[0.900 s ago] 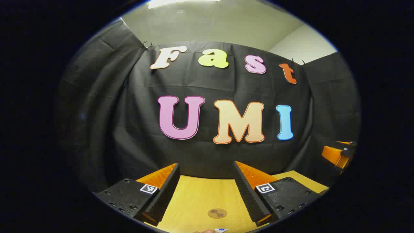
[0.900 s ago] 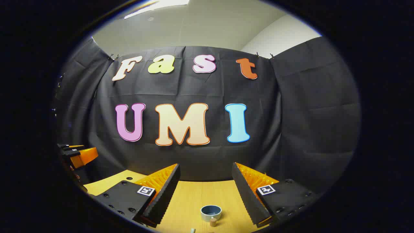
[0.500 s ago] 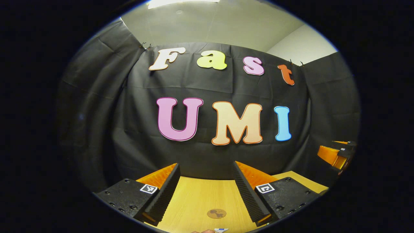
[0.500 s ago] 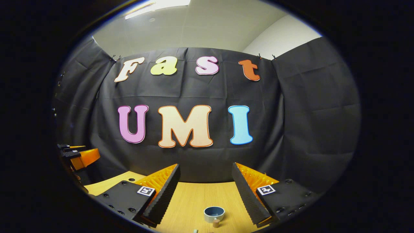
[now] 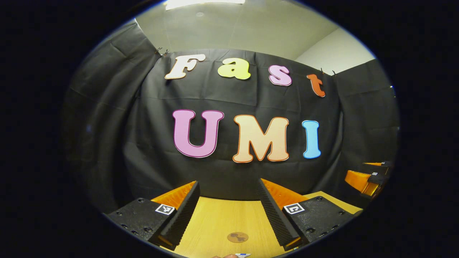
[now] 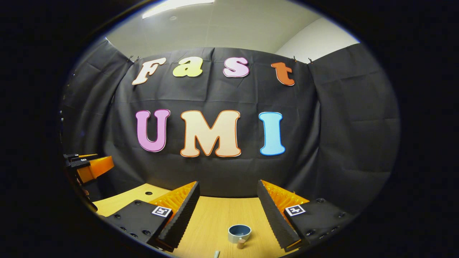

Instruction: Put the toothbrush and toothpaste on the desktop into the cup, then pick up the cup and place it on the coaster on the desktop.

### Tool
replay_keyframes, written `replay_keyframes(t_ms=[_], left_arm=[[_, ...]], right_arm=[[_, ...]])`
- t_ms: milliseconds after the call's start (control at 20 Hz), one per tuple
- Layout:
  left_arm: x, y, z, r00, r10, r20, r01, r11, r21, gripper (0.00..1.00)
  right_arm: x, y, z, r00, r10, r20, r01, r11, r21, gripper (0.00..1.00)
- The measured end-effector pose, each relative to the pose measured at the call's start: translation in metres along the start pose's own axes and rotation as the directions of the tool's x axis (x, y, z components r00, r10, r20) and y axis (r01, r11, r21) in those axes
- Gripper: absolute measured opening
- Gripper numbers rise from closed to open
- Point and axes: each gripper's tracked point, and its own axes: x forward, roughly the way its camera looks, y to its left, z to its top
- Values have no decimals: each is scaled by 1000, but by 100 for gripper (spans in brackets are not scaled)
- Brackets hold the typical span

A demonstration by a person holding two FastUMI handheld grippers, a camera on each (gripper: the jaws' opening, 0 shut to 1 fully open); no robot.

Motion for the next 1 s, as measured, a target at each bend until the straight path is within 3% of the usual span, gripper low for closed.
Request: replay_keyframes(t_ms=[600,1000], left_arm=[[3,-4,4,1000,-5,18,5,1000,12,94],[3,9,0,1000,28,12,-28,1000,8,94]], right_arm=[[13,21,-59,985,60,-164,-70,996,-53,99],[11,35,-124,930,95,-355,-124,991,-59,99]])
